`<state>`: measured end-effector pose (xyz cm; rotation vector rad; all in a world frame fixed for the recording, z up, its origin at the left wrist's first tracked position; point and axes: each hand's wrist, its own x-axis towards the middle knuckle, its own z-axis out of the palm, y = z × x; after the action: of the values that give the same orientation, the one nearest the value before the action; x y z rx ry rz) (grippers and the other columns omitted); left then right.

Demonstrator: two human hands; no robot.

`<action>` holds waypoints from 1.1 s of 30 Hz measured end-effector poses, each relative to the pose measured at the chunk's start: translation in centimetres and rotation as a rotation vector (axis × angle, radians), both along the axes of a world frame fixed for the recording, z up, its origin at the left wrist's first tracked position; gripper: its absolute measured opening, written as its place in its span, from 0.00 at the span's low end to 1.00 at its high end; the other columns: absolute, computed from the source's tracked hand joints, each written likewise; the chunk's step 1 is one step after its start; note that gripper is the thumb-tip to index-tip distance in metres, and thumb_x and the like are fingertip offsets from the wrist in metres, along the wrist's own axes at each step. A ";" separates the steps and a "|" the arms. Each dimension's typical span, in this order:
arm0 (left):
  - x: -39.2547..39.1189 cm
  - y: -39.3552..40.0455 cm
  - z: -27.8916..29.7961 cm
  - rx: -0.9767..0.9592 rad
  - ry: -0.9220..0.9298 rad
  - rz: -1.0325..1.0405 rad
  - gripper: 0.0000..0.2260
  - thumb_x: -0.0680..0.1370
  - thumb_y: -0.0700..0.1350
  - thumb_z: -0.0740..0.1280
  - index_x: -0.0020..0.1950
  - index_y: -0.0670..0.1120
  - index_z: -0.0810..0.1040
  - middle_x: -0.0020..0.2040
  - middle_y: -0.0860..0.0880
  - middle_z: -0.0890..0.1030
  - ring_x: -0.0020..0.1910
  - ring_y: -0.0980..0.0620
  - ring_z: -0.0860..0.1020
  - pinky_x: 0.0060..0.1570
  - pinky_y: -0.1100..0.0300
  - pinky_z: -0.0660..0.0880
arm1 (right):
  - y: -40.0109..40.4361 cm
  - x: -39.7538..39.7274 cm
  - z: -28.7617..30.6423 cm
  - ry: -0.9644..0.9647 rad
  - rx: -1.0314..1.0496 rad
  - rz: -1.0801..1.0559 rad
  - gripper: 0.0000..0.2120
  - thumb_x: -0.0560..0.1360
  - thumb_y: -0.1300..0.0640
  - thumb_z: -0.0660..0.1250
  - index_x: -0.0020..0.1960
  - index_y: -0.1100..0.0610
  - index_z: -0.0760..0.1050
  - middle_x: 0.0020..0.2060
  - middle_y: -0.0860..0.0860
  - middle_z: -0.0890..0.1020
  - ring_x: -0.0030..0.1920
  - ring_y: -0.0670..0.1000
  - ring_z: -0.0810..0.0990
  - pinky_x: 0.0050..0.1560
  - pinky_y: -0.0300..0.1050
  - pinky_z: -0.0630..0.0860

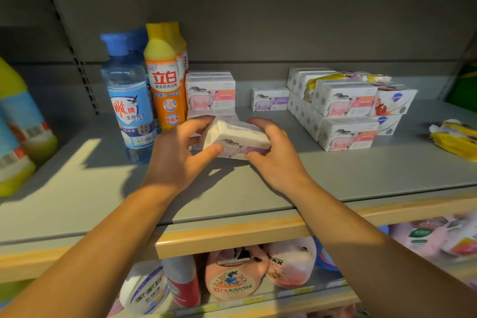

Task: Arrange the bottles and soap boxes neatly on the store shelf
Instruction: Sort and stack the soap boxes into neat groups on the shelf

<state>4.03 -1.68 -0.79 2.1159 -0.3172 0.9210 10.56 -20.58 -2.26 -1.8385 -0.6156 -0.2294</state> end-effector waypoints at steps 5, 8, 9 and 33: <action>-0.3 0.1 0.2 0.075 -0.051 0.039 0.23 0.72 0.48 0.72 0.66 0.45 0.78 0.60 0.54 0.79 0.57 0.56 0.79 0.55 0.59 0.79 | -0.1 -0.3 0.2 -0.011 0.038 0.012 0.26 0.72 0.66 0.72 0.64 0.46 0.73 0.58 0.48 0.73 0.57 0.42 0.75 0.45 0.23 0.72; -0.2 0.2 0.1 -0.006 0.013 0.033 0.23 0.72 0.49 0.71 0.67 0.46 0.77 0.60 0.56 0.79 0.57 0.57 0.80 0.55 0.61 0.79 | -0.1 -0.4 0.3 -0.048 0.040 -0.022 0.25 0.72 0.65 0.72 0.65 0.46 0.74 0.55 0.42 0.73 0.57 0.42 0.75 0.44 0.22 0.71; -0.1 0.2 0.1 -0.020 0.039 0.032 0.23 0.72 0.49 0.71 0.66 0.47 0.77 0.61 0.55 0.80 0.57 0.57 0.80 0.56 0.59 0.79 | -0.2 -0.4 0.3 -0.066 0.033 -0.039 0.25 0.72 0.65 0.72 0.65 0.46 0.74 0.54 0.40 0.72 0.57 0.42 0.75 0.46 0.22 0.70; -0.3 0.7 -2.4 0.449 0.435 0.157 0.19 0.74 0.60 0.67 0.61 0.54 0.79 0.59 0.55 0.79 0.62 0.54 0.70 0.60 0.58 0.70 | 6.1 8.8 5.8 -0.515 -0.487 -0.225 0.20 0.77 0.54 0.69 0.68 0.52 0.76 0.61 0.54 0.74 0.60 0.58 0.70 0.60 0.48 0.68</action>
<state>3.70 -0.98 -3.16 2.7153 -0.1408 0.4748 19.36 -14.46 3.53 -2.3413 -0.8712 -0.7757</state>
